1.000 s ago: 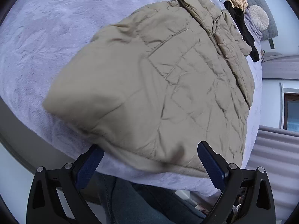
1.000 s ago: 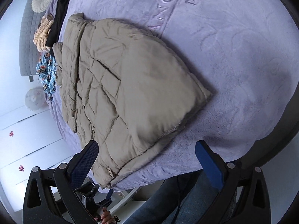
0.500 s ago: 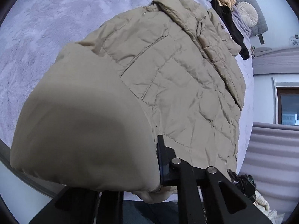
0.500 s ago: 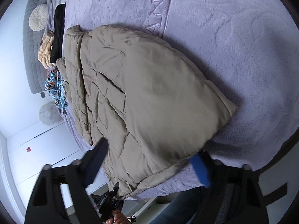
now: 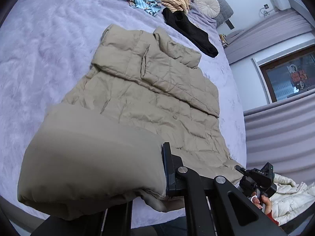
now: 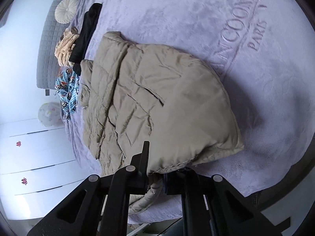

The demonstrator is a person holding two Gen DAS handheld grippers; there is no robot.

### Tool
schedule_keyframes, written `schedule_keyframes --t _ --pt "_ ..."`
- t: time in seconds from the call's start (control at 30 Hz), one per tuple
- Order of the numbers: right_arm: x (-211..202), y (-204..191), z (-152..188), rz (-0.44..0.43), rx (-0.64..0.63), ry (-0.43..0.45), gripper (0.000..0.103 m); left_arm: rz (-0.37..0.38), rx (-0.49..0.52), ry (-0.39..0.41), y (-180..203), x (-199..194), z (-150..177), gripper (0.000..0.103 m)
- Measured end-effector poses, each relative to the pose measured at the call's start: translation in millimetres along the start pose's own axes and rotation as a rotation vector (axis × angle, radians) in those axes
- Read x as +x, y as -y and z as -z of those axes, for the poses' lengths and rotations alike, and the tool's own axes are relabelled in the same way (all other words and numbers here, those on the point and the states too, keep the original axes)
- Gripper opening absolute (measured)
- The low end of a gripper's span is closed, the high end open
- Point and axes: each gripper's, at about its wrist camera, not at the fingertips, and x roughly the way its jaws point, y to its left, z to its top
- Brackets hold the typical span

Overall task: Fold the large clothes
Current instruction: 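Grasp the jacket hem with both grippers and fold it up toward the collar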

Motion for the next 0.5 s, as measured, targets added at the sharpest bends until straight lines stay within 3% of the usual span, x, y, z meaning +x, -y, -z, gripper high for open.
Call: schedule_keyframes --t 0.27,0.5 --pt "-19 -77 -40 -0.018 -0.204 0.042 0.010 -0.006 0.057 0.114 32 -16 -55 0.011" --pt "-7 -173 -106 -0.051 -0.460 0.014 0.010 -0.108 0.042 0.231 62 -18 -108 0.010"
